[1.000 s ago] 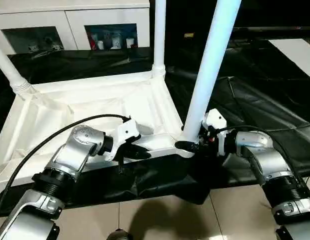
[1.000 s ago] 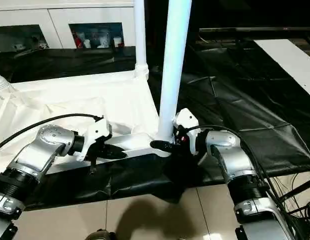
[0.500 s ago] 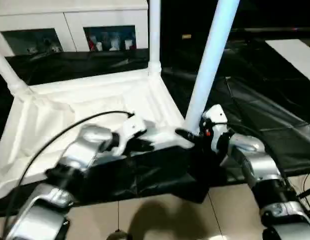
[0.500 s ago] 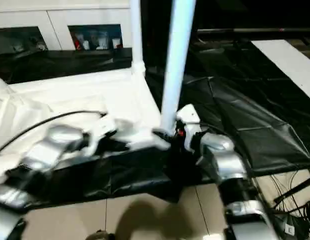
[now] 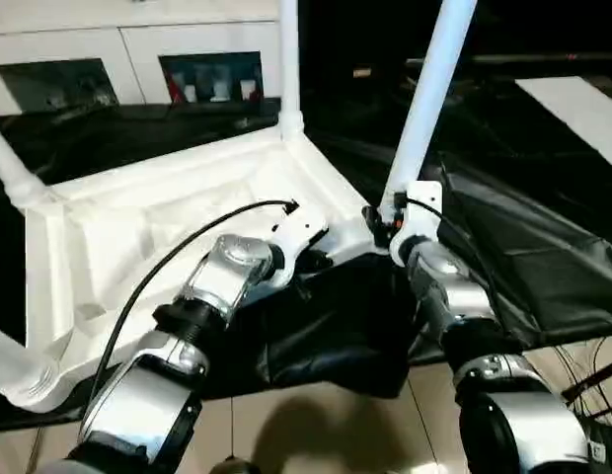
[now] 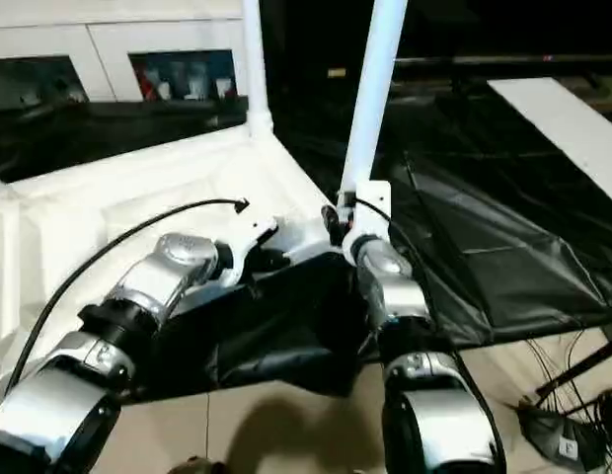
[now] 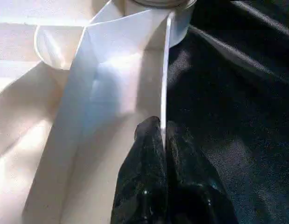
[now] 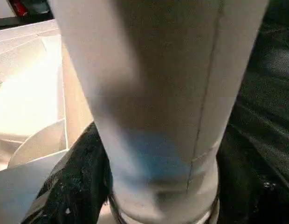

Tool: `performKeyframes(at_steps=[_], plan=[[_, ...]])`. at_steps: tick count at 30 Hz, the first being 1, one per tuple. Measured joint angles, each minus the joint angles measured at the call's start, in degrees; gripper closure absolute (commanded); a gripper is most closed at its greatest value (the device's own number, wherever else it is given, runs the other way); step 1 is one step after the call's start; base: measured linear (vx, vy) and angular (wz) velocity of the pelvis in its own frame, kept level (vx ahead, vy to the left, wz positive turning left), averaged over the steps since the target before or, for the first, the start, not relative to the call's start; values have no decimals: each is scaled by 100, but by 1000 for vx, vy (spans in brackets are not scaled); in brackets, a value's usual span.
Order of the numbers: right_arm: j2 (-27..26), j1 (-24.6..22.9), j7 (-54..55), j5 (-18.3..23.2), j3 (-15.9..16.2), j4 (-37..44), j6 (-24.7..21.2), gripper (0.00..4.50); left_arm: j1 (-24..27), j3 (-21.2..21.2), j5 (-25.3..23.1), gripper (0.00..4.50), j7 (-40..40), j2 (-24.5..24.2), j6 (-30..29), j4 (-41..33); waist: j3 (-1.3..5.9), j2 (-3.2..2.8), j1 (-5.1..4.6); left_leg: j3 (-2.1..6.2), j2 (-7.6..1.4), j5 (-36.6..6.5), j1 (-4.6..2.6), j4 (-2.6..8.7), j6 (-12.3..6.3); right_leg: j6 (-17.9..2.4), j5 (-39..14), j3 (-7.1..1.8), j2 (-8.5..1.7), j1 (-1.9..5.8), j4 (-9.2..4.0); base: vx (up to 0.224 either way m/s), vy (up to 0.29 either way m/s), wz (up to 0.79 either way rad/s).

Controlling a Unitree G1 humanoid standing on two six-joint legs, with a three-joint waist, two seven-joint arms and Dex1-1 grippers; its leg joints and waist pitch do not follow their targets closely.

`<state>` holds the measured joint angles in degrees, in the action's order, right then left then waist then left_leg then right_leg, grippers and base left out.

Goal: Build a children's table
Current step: Rotate leg to tighten

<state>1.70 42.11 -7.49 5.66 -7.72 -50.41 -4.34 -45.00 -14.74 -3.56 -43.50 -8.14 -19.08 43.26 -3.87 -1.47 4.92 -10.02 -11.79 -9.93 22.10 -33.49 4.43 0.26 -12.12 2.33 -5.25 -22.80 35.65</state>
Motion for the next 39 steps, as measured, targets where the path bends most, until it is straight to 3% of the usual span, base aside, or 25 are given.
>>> performKeyframes(at_steps=[3,6,12,17,21,23,28,39], plan=[[-51,-1,-236,118,-158,-21,116,113,3,0,25,450,-62,-69,81,25,-2,-1,-18,-4,0,0,1,13,0,1,1,-1,0,-4,-10,0,0,0],[-161,-87,-698,280,-165,12,259,90,3,123,9,450,-54,-252,164,70,-4,-3,-142,-5,-1,1,1,36,1,8,7,5,3,-15,-22,0,0,0],[175,-623,-1578,333,272,918,-11,64,240,70,2,450,-570,-597,285,-389,-3,-4,-161,-5,-4,25,16,57,-38,6,4,10,11,-28,-55,10,1,-1],[886,-1312,-2815,379,740,2127,-425,64,781,-63,180,450,-1485,-1178,580,-1144,-3,-3,-114,-7,-6,6,29,59,-69,-10,-8,21,13,-36,-60,0,0,0],[1466,-1743,-3587,425,1010,2959,-688,64,1097,-167,275,450,-2039,-1483,663,-1612,-3,-7,31,-10,-5,8,33,41,-66,-11,-8,17,8,-36,-53,0,0,0],[1688,-1956,-3861,537,1076,3288,-802,61,1182,-169,303,406,-2134,-1554,653,-1724,-4,-7,50,-15,-6,8,33,30,-65,-11,-8,14,5,-32,-48,0,0,0],[1921,-2152,-4126,600,1078,3557,-1058,61,1165,-112,497,359,-2158,-1535,599,-1913,-5,-4,25,-20,-6,-1,26,-10,-36,-6,-2,-6,1,-25,-25,0,0,0],[1984,-2310,-4095,597,1148,3937,-1260,61,875,-317,305,359,-1962,-1176,1116,-1426,3,-21,22,-14,-7,12,15,-22,-26,1,3,-5,1,-25,16,0,0,0]])
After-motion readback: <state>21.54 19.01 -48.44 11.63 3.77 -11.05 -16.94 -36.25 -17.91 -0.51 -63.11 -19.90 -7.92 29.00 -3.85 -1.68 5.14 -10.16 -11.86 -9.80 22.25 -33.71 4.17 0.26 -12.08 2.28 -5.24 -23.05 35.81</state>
